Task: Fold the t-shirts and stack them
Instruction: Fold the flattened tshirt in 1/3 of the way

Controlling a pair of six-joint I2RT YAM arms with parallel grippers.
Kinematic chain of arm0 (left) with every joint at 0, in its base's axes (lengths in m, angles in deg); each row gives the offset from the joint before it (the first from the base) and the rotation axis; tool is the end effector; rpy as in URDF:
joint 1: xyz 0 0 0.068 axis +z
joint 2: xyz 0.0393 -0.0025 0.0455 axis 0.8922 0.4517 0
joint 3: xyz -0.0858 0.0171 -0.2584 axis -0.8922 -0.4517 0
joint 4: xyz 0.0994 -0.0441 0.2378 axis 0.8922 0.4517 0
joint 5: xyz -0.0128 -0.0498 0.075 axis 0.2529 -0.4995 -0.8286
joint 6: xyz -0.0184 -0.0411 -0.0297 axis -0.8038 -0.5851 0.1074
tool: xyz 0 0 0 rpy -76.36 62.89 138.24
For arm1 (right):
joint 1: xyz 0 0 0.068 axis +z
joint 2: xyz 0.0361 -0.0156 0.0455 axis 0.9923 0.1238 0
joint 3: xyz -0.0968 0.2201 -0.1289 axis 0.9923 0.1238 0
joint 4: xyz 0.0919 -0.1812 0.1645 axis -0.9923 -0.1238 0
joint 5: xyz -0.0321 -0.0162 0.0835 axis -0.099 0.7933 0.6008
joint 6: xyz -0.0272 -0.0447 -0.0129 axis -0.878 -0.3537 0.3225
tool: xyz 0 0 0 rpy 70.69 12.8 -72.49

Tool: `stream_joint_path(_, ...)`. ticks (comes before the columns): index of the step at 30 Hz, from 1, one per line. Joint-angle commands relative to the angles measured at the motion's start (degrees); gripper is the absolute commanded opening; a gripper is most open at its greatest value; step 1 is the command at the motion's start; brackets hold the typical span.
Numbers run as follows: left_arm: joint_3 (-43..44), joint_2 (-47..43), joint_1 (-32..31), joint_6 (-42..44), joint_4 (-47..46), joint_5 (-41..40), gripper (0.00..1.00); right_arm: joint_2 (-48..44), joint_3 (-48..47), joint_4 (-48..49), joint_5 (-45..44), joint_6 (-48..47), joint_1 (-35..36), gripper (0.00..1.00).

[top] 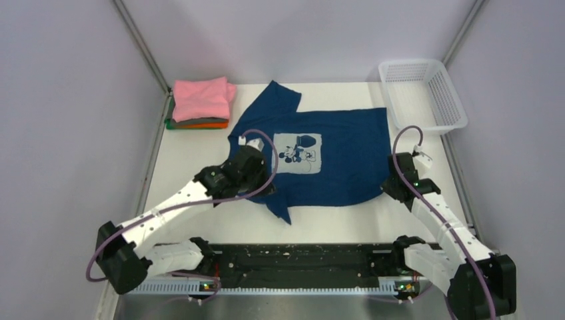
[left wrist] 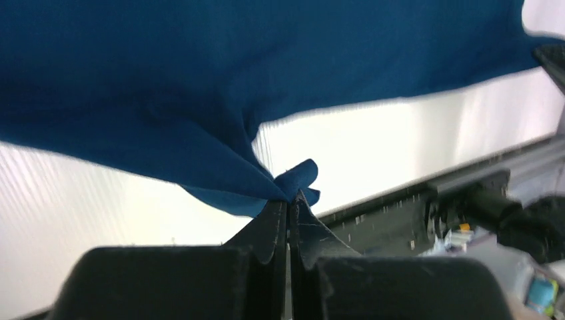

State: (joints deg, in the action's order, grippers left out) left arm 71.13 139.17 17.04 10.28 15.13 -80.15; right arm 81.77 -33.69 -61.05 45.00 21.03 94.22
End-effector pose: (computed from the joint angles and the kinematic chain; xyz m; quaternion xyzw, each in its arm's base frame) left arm 0.1501 -0.1550 0.2722 -0.0332 0.9364 -0.2525 0.2414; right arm 0.1686 0.0206 0.2018 0.3382 0.8788 -0.0142 0.3363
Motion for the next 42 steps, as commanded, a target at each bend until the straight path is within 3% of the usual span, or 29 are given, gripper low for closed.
stream_joint_path(1, 7.7, 6.87, 8.01, 9.96, -6.56, -2.11, 0.0, 4.21, -6.25, 3.53, -0.39, -4.2, -0.91, 0.0)
stream_joint_path(5, 13.99, 12.88, 15.46, 13.08, -8.0, -1.33, 0.0, 9.89, -11.41, 4.5, 0.06, -6.98, -2.18, 0.0)
stream_joint_path(13, 25.58, 22.89, 22.56, 18.51, -7.89, -2.26, 0.0, 19.61, -19.72, 6.7, 1.88, -11.79, -5.88, 0.0)
stream_joint_path(27, 37.14, 33.89, 29.64, 29.11, -15.09, 6.03, 0.0, 30.6, -28.28, 9.63, 3.24, -15.53, -8.83, 0.0)
stream_joint_path(36, 46.41, 48.04, 33.6, 30.6, -16.12, 7.75, 0.02, 40.22, -34.04, 12.78, 3.54, -17.58, -9.91, 0.0)
stream_joint_path(37, 47.67, 49.64, 33.95, 30.75, -16.76, 7.69, 0.07, 41.59, -34.92, 13.01, 3.35, -17.59, -10.11, 0.02)
stream_joint_path(38, 49.17, 51.68, 34.39, 30.95, -17.36, 7.52, 0.2, 42.85, -35.97, 13.23, 2.9, -17.38, -10.22, 0.05)
stream_joint_path(39, 51.14, 53.72, 34.61, 30.87, -16.97, 7.21, 0.39, 44.17, -37.1, 13.15, 2.34, -17.24, -10.27, 0.14)
stream_joint_path(41, 58.49, 58.11, 34.98, 30.87, -13.79, 7.0, 0.66, 45.82, -38.91, 12.82, 2.37, -16.91, -10.28, 0.45)
stream_joint_path(42, 61.41, 59.79, 35.03, 31.21, -11.72, 7.42, 0.78, 46.12, -39.3, 12.96, 3.1, -16.86, -10.28, 0.53)
